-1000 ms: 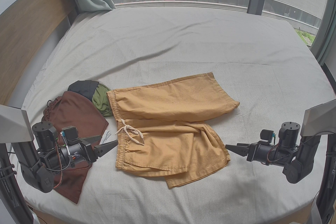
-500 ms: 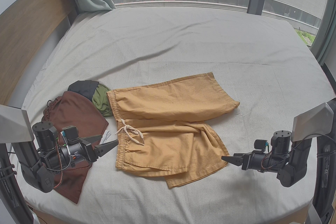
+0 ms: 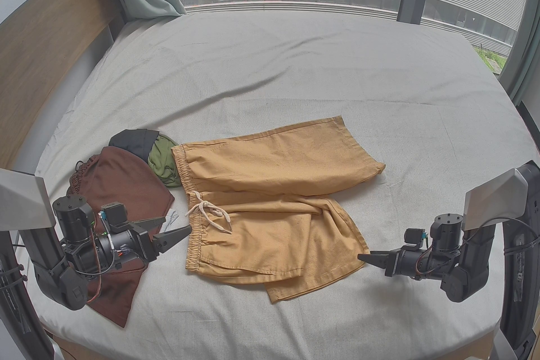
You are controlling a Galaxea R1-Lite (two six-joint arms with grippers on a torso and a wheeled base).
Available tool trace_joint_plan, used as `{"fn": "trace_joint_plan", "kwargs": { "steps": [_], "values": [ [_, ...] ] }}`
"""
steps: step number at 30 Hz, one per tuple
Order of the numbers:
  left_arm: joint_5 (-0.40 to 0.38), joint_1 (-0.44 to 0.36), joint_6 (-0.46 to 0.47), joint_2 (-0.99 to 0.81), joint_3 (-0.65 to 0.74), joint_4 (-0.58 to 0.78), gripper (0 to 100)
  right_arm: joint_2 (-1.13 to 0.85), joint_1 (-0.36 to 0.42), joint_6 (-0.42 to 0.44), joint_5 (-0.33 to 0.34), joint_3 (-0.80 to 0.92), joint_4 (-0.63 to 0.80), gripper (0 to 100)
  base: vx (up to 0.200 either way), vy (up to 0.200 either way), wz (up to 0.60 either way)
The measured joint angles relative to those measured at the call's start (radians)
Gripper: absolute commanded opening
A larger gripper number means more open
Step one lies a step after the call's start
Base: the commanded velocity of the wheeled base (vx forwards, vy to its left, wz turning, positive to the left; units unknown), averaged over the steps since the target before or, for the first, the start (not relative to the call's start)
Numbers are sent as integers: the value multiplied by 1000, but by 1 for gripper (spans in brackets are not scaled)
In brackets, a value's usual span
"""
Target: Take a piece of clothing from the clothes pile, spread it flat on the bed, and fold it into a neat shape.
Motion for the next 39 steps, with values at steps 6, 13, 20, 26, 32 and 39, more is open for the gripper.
{"fn": "trace_joint_plan", "kwargs": {
  "steps": [6, 13, 20, 26, 32, 39],
  "values": [
    [0, -1, 0, -1, 1, 0, 100, 8, 1, 0, 0, -5, -1, 0, 0, 0, 0],
    [0, -1, 0, -3, 1, 0, 100, 12, -6, -1, 0, -5, -1, 0, 0, 0, 0],
    [0, -5, 0, -3, 0, 0, 100, -3, -21, -1, -4, -6, 0, 0, 0, 0, 0],
    [0, -8, 0, -2, 1, 0, 100, -40, -66, -1, -9, -27, 2, 0, 0, 0, 0],
    [0, -13, 0, -2, 2, 0, 100, -53, -104, -3, -45, -67, 2, 0, 0, 0, 0],
    [0, -18, -1, -1, 4, 0, 100, -53, -122, 0, -57, -121, 2, 0, 0, 0, 0]
  ]
}}
